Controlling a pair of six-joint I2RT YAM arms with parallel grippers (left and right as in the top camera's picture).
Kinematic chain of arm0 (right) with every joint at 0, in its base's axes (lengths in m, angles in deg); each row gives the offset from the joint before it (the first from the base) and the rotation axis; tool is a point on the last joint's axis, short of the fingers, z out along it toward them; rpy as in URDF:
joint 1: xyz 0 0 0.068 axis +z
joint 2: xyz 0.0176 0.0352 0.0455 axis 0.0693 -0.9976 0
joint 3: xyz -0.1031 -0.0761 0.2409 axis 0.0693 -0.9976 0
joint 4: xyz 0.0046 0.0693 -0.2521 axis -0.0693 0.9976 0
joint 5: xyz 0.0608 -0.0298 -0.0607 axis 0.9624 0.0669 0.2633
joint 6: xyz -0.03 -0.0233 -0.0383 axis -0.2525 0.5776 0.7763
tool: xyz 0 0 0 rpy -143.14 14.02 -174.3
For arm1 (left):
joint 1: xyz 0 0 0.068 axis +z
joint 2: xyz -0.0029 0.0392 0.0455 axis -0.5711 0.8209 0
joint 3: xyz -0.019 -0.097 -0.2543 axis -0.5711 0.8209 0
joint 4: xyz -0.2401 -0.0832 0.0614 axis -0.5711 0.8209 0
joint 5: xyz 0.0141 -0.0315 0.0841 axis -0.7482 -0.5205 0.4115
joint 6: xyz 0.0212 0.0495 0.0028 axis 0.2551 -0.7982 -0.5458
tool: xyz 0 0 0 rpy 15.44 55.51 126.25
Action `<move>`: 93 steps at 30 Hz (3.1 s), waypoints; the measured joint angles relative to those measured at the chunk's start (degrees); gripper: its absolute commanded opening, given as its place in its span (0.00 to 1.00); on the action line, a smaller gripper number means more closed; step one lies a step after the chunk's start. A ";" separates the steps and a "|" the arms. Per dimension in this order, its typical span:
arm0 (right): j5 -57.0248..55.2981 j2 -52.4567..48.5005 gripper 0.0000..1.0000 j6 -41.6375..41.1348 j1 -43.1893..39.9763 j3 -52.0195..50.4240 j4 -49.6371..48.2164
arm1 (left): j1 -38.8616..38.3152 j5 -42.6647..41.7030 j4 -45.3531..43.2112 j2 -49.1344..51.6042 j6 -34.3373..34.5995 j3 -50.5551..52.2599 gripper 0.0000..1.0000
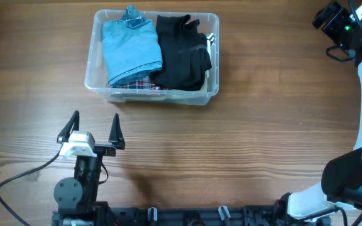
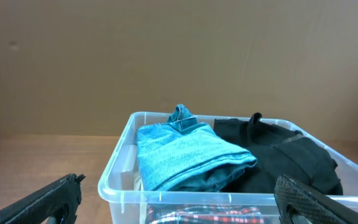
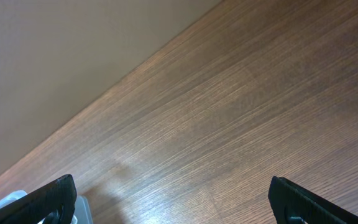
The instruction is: Pack container
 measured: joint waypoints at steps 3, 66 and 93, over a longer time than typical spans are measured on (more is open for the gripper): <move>0.00 0.00 1.00 -0.02 0.00 0.00 0.00 | 0.33 0.00 0.81 -1.14 -0.02 1.81 1.00; -10.14 56.98 1.00 13.84 23.74 -51.28 -46.90 | 0.33 0.00 9.84 -2.12 4.50 2.86 1.00; 1.99 98.07 1.00 21.38 16.28 -96.70 -43.04 | 0.33 0.00 9.84 -2.16 4.50 2.86 1.00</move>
